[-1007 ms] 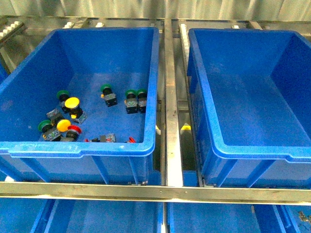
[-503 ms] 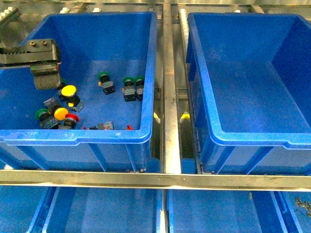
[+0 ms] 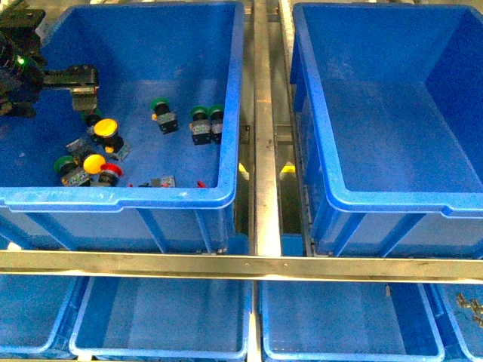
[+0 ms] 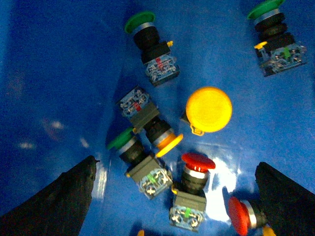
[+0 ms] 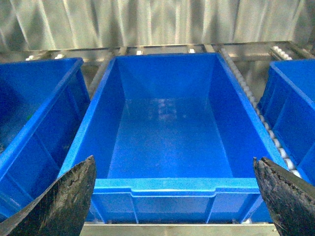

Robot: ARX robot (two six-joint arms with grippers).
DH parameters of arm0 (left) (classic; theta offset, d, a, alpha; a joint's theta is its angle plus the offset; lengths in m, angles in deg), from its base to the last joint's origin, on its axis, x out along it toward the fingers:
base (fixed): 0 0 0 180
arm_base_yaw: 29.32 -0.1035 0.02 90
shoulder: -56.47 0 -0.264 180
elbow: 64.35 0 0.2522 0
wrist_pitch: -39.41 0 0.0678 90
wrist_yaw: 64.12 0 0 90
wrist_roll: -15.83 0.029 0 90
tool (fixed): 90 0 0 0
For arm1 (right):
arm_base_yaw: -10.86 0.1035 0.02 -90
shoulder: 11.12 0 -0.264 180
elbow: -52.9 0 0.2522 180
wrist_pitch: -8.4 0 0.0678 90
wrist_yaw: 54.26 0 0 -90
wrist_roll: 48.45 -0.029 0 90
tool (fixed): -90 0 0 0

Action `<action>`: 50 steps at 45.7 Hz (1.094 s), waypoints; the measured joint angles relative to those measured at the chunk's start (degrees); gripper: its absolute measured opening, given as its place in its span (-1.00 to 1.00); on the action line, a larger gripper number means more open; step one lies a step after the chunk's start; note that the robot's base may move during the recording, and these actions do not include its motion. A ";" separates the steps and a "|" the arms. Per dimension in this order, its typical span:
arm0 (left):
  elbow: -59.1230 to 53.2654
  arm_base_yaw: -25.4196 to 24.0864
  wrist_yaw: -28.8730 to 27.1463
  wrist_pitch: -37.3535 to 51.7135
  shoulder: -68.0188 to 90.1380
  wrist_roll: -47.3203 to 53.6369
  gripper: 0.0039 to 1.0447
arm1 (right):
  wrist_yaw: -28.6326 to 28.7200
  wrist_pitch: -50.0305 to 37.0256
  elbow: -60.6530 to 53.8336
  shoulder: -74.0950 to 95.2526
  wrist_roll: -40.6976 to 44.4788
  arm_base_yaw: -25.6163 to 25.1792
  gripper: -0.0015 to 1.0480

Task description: Pick red and yellow buttons and place in box

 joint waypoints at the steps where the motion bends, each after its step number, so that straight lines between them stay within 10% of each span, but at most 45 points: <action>1: 2.08 -0.22 0.59 -0.72 1.68 0.72 0.85 | 0.00 0.00 0.00 0.00 0.00 0.00 0.86; 50: 23.96 0.07 7.26 -7.37 19.23 4.96 0.85 | 0.00 0.00 0.00 0.00 0.00 0.00 0.86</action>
